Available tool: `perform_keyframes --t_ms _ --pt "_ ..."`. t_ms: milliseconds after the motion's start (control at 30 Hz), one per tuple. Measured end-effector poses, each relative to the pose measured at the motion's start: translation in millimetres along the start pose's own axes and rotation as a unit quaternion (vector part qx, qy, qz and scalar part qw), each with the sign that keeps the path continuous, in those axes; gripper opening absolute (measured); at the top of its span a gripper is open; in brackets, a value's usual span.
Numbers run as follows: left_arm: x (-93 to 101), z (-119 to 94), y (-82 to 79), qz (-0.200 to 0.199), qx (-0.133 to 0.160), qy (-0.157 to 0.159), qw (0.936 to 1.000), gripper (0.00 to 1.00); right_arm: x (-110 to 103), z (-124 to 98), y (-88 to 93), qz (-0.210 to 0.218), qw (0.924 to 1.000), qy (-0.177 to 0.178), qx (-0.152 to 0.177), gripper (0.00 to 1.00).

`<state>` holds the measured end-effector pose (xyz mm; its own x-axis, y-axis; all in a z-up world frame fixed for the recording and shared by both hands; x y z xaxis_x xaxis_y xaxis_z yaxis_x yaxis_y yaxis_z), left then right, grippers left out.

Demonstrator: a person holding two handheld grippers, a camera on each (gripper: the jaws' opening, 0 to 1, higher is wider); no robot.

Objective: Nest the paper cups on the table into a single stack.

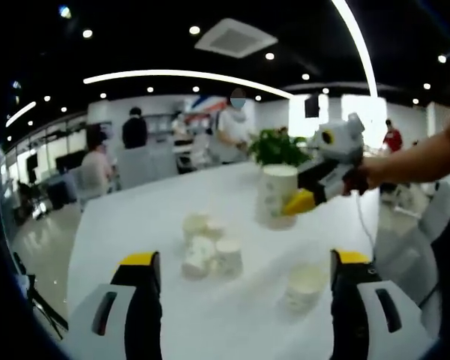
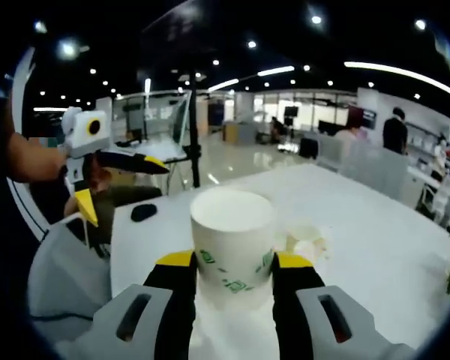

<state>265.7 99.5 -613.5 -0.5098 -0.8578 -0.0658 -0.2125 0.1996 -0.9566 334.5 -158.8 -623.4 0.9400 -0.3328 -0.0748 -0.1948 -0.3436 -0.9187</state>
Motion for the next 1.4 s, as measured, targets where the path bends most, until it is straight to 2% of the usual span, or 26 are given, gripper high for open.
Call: perform_keyframes --t_ms 267,567,867,1167,1400 --pt "4.7 6.4 -9.7 -0.003 0.007 0.015 0.9999 0.90 -7.4 -5.3 -2.9 0.006 1.0000 -0.001 0.005 0.37" --pt "9.2 12.7 -13.6 -0.013 0.013 0.028 0.9994 0.88 -23.0 -1.8 -8.1 0.006 0.9998 -0.014 0.009 0.37" --pt "19.7 27.7 -25.5 0.001 0.021 0.047 0.9987 0.84 -33.7 4.0 -7.9 0.014 0.9996 -0.025 0.009 0.37" --pt "37.8 40.7 -32.6 0.002 0.016 0.086 0.9962 0.66 -45.8 6.1 -7.3 0.001 0.9994 -0.035 -0.007 0.37" --pt "46.9 47.9 -37.6 0.007 0.018 0.100 0.9948 0.62 -51.8 6.0 -5.7 0.001 0.9992 -0.041 -0.006 0.37"
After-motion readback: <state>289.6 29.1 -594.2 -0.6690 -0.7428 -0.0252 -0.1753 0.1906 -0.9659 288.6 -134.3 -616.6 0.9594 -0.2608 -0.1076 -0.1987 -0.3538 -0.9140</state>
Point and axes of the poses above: the point that each gripper's makers call its tool centre point, and the gripper's own axes: z roughly forward along the fingers, x roughly to its right, y roughly out of its underside, the point moved 10 cm from there along -z, roughly backward along the fingers, and after that the axes turned 14 degrees about -y, right-handed, at the moved point
